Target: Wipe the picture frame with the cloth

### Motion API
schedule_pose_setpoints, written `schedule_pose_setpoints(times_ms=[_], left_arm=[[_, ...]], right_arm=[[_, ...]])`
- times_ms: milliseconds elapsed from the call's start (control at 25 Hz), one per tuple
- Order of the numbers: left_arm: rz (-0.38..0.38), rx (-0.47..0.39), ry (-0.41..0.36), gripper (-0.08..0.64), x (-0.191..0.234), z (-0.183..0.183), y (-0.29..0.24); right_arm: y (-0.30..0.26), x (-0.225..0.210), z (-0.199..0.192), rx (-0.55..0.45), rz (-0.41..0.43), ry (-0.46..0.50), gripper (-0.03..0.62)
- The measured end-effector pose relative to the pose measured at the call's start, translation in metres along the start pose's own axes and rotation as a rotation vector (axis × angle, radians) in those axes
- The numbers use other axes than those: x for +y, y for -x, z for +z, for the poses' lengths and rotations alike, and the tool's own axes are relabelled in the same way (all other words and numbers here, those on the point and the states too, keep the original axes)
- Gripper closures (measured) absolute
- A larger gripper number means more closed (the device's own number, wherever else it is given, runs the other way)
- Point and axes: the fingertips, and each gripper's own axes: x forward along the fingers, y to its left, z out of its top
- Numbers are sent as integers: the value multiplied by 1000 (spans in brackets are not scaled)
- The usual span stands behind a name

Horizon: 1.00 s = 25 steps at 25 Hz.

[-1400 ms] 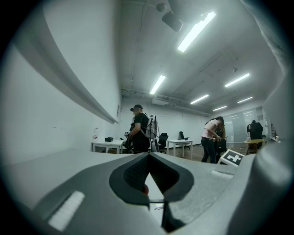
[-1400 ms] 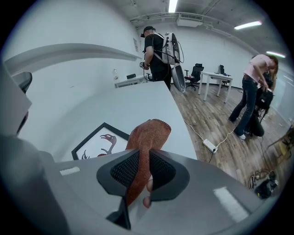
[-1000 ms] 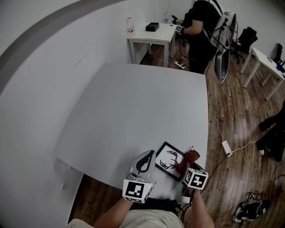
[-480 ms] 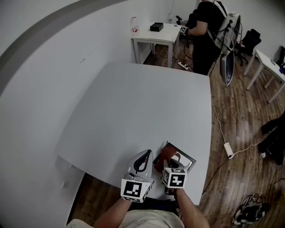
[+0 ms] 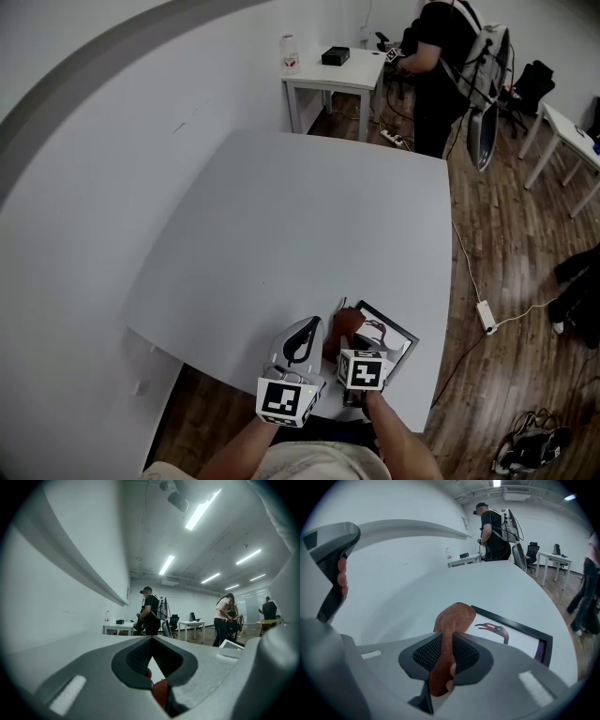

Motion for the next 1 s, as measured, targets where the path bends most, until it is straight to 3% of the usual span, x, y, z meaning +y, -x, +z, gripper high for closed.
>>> schedule_pose_setpoints(times_ms=[560,1000], left_arm=[[-40,-1,0,559,-13,-6,-11],[-57,0,7,559,-23,-8,-18]], right_arm=[[43,-63,-35,8,-95,12,500],[95,-110,-71,1,-182,-90,500]])
